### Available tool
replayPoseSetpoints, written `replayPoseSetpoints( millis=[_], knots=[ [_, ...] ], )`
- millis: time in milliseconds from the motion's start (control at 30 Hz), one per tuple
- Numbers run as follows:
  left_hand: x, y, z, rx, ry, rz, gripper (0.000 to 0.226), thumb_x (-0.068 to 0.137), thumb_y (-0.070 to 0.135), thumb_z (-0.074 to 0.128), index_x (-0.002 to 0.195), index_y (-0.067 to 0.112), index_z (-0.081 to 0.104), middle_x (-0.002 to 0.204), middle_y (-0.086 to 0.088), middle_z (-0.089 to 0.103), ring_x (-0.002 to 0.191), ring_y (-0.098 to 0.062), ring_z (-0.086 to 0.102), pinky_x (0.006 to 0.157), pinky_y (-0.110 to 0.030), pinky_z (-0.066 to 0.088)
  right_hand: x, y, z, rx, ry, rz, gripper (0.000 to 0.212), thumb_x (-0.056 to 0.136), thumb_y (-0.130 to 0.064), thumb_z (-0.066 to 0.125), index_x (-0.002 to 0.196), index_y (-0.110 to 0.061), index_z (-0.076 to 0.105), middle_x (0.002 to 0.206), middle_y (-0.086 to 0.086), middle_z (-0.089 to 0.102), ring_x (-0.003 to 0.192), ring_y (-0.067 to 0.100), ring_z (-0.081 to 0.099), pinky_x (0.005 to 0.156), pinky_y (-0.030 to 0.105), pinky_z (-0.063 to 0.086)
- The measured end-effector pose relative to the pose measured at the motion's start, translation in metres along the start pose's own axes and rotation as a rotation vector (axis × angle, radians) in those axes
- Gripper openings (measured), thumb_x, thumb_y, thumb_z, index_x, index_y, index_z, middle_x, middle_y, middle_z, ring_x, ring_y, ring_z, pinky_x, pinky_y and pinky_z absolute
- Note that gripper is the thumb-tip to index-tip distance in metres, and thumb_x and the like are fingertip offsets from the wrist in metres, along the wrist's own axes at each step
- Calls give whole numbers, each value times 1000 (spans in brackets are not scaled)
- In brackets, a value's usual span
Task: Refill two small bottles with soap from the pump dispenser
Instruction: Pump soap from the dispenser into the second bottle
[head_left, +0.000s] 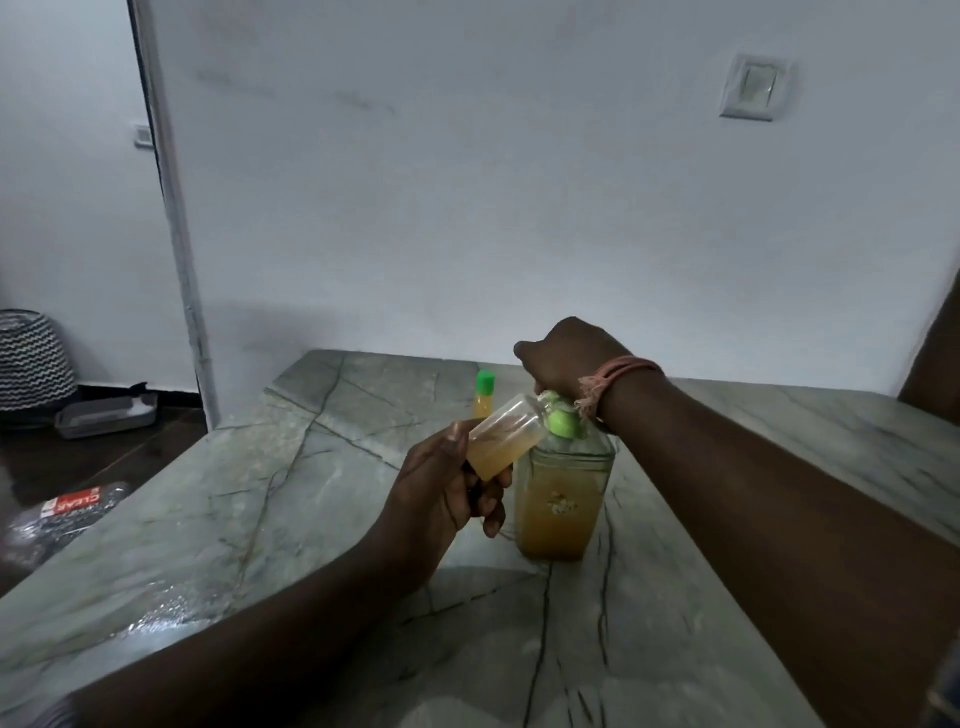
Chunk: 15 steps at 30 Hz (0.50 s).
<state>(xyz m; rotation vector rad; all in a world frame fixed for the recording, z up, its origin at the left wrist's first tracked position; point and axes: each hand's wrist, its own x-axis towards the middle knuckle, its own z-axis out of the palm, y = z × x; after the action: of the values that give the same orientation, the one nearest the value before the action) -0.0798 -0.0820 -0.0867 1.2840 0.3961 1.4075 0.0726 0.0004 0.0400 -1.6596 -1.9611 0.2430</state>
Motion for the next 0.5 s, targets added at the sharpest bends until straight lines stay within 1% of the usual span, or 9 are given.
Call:
replayPoseSetpoints(
  millis=[67,133,200,233,333,400,433,500],
  knots=[
    [0,0,0,8,11,-3,54,91,49,57,125,7,61,84,-22,57,58,-20,51,49,-32,48,1,-3,-1,-40,15,-18,32,80,-37,49,75,-10,66,82,7,72,77,26,65,73,32,53],
    [0,1,0,16,14,-4,46,94,45,49,120,11,67,84,-22,57,58,-20,50,49,-32,47,2,-6,-5,-102,24,-47,31,81,-38,51,72,-12,64,79,6,70,74,25,64,69,31,52],
    [0,1,0,19,-11,4,50,91,50,55,120,10,67,84,-21,57,58,-20,50,50,-32,47,3,-6,-5,-125,67,-67,32,83,-39,52,68,-12,60,73,4,67,69,24,61,62,29,47],
    [0,1,0,20,-10,5,53,90,50,57,121,9,67,84,-21,57,58,-20,50,50,-31,47,3,-4,-3,-102,78,-73,32,83,-38,50,67,-11,60,72,4,67,69,24,61,62,29,47],
    [-1,0,1,24,19,-2,54,91,48,53,124,6,62,84,-22,57,57,-19,50,50,-31,47,0,-1,1,-15,46,-39,37,83,-35,47,73,-7,69,78,7,72,75,26,65,75,34,53],
    [0,0,0,16,14,-4,69,85,56,64,128,3,56,84,-21,58,57,-19,52,50,-32,48,-1,0,0,-22,10,-11,38,86,-34,46,78,-6,71,81,8,73,77,26,65,74,32,51],
    [0,0,0,14,9,-1,75,81,59,67,129,2,56,83,-20,59,58,-19,52,50,-32,48,-1,-1,-1,-31,-5,-7,38,86,-34,47,79,-6,71,82,8,72,76,26,64,71,31,49],
    [0,1,0,19,3,8,73,78,62,69,126,7,62,84,-20,59,58,-19,52,50,-32,48,0,-2,-3,-42,-32,-3,35,84,-34,48,78,-8,71,84,8,72,75,25,64,69,30,49]
  ],
)
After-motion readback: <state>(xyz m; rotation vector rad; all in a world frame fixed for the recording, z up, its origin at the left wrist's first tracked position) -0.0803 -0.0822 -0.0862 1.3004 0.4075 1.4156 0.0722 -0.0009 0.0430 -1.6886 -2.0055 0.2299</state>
